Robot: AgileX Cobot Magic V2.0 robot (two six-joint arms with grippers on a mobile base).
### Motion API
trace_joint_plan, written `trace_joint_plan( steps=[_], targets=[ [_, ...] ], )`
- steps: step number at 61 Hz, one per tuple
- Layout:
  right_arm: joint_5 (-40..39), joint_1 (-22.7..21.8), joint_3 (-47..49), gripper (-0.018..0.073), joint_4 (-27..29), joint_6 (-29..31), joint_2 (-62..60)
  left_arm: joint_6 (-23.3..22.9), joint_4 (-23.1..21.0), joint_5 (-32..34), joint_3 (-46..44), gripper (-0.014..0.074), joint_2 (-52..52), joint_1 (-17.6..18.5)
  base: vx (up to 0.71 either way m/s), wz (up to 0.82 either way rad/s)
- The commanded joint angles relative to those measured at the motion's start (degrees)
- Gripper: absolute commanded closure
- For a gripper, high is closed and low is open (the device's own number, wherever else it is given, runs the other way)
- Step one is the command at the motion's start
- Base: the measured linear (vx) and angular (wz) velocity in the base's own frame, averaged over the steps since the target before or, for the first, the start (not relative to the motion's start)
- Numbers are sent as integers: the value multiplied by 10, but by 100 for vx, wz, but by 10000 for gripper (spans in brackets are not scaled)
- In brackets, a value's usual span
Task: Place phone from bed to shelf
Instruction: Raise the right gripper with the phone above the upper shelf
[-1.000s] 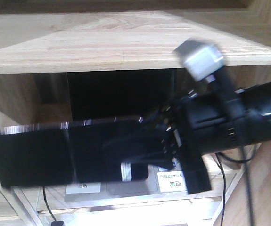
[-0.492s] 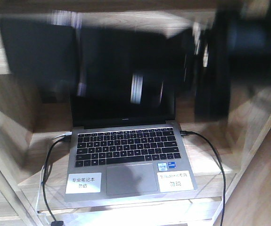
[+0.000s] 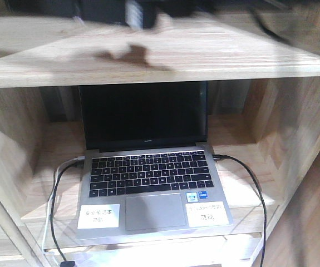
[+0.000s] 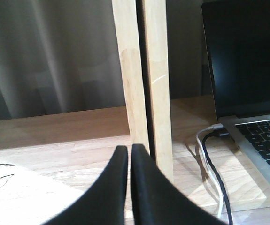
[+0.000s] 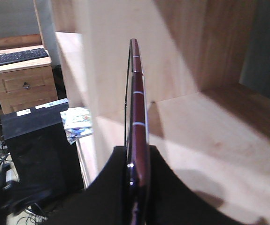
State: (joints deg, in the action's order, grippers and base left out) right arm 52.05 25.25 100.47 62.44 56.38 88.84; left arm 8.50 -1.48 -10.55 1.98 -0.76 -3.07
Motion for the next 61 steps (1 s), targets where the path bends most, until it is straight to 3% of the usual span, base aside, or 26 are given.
trace_joint_plan(
  steps=[1,25,61],
  targets=[
    [-17,-2,64,561,33,-6,26,-3,-5,41,-13,595,-6,3,0,0],
    [-15,-2,199,561,77,-34,184,-3,-5,41,-13,595,-6,3,0,0],
    [-49,-2,205,536,72,-32,241,-3,-5,41,-13,595,-6,3,0,0]
  ],
)
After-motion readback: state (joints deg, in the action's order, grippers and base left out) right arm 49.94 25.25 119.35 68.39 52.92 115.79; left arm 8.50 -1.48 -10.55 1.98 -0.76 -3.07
